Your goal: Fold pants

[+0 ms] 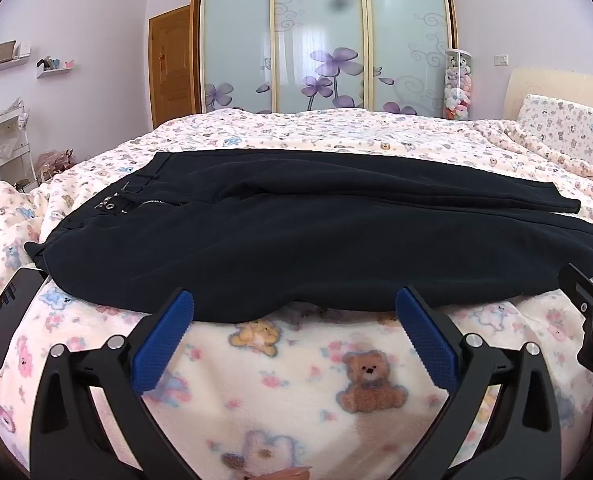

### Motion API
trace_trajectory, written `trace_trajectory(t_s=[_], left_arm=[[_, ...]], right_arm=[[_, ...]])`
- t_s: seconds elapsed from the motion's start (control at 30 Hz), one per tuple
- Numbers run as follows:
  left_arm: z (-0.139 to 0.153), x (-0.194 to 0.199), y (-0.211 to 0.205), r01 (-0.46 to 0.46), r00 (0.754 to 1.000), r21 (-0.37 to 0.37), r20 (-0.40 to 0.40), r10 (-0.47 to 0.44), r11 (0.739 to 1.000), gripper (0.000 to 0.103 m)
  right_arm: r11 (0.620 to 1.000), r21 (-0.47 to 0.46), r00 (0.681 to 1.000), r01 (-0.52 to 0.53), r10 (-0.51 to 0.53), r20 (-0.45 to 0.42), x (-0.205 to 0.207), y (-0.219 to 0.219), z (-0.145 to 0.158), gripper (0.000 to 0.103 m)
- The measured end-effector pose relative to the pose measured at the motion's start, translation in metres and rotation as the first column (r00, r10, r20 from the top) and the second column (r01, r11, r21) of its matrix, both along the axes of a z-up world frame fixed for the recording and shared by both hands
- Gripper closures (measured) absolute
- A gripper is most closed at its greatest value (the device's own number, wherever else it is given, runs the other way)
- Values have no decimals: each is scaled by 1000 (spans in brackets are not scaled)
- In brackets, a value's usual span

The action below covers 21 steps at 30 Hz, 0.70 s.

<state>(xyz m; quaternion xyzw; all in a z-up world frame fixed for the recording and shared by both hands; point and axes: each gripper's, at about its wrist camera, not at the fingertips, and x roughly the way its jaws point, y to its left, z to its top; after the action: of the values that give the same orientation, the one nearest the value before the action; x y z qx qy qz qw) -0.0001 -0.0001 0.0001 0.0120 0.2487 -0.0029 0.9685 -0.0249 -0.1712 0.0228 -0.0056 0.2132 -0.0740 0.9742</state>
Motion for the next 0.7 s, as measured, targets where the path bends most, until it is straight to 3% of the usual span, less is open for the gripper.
trace_trajectory(t_s=[0.7], left_arm=[[0, 0, 0, -1, 1000, -3, -5, 1, 1000, 2]], right_arm=[[1000, 2, 1000, 0, 0, 0, 0, -1, 0, 1]])
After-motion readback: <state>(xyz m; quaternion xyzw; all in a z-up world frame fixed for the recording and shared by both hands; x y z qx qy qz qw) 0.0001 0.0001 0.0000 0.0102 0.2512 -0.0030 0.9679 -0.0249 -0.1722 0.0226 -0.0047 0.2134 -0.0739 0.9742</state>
